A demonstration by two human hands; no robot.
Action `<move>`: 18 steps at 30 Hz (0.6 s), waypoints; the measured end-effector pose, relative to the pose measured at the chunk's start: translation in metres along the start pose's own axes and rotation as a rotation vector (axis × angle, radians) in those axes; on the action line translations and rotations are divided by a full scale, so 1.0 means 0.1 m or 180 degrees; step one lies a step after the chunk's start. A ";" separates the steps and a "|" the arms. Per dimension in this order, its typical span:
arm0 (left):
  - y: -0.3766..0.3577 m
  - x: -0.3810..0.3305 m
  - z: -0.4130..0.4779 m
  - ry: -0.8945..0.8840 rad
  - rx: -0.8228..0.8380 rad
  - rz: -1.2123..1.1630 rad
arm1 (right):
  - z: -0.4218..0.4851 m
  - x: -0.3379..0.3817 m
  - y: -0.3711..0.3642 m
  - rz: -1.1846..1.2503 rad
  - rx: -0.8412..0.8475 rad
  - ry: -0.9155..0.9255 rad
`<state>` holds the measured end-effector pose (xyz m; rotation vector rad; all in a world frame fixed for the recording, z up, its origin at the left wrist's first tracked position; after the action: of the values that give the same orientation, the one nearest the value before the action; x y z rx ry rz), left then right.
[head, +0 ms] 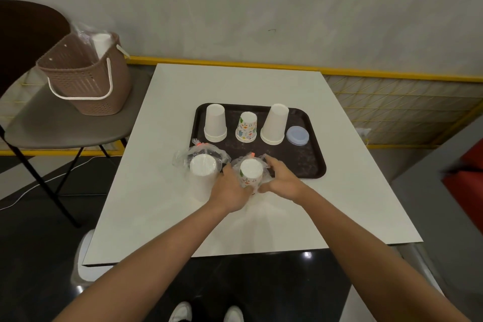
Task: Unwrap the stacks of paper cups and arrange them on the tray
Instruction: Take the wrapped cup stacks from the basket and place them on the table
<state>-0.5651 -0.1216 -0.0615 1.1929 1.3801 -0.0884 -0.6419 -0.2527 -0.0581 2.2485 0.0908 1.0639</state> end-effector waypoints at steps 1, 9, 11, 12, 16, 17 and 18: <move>0.06 -0.07 -0.03 -0.0001 0.0037 0.0121 | 0.00 0.04 0.04 -0.0069 0.0036 0.0103; 0.52 -0.43 -0.10 -0.0287 -0.0406 0.0330 | -0.01 0.47 0.25 -0.0010 -0.0266 0.0898; 0.69 -0.49 -0.08 -0.0340 -0.0569 0.0226 | 0.02 0.61 0.25 -0.0048 -0.0473 0.1016; 0.78 -0.52 -0.07 -0.0365 -0.0647 0.0193 | 0.04 0.69 0.24 -0.0056 -0.0572 0.1086; 1.23 -0.54 0.02 -0.0406 -0.1032 0.0256 | 0.14 1.04 0.20 -0.0232 -0.0770 0.1280; 1.35 -0.51 0.05 -0.0417 -0.1113 0.0283 | 0.17 1.15 0.18 -0.0310 -0.0769 0.1318; 1.47 -0.48 0.07 -0.0432 -0.1184 0.0317 | 0.20 1.27 0.16 -0.0359 -0.0762 0.1369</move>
<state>-0.4760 -0.0864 0.0599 0.9233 1.1554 0.1501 -0.5455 -0.2353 0.0267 1.7555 0.2537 1.3999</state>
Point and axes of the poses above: each hand's wrist, its own z-axis towards the middle knuckle, its own y-axis out of the back of the hand, x = y × z, the point moved 1 cm from there along z, towards the middle knuckle, and after that the axes turned 4 degrees about -y, right-handed, at the moved point
